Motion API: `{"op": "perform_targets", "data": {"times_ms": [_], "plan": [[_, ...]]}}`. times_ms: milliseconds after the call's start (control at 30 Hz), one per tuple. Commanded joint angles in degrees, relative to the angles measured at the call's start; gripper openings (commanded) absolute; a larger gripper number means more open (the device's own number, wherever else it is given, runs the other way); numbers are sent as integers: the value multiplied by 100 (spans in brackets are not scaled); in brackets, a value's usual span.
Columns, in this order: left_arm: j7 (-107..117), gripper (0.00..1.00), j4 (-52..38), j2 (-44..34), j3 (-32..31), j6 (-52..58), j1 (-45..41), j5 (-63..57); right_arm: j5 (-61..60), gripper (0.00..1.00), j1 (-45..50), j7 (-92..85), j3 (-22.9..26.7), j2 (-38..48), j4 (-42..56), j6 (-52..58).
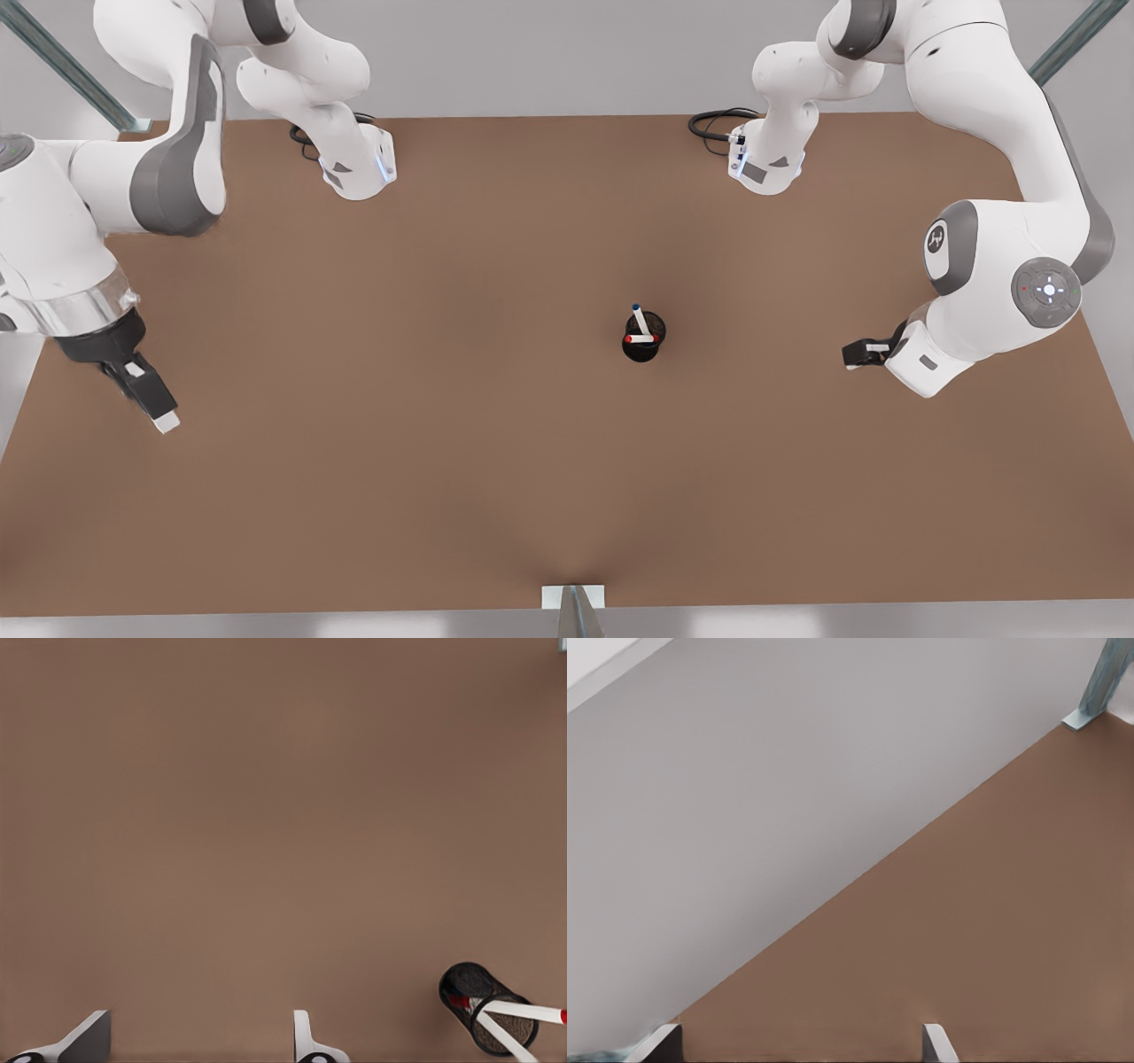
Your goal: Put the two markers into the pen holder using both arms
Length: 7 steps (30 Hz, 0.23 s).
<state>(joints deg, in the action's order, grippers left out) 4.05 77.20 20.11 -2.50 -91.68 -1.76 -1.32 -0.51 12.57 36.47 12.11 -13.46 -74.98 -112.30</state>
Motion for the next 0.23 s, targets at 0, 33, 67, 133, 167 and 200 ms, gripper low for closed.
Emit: {"op": "perform_targets", "data": {"times_ms": [0,33,67,133,167,200], "plan": [[-300,100,-3,2,-5,36,0,-8,-28,100,-61,-3699,-279,71,72,2758],[-291,100,-3,2,-5,36,0,-8,103,100,-957,-3700,-1263,54,72,2722],[-300,100,-3,2,4,36,-9,-8,148,100,-1029,-3700,-1352,45,80,2722],[-291,100,-3,2,4,36,-9,-8,69,100,-1002,-3682,-1343,1,80,2784],[-291,100,-3,2,-5,36,-9,-8,69,100,-985,-3673,-1352,1,72,2810],[-291,100,-3,2,-5,36,-9,-8,69,100,-976,-3638,-1352,-17,45,2898]]}}
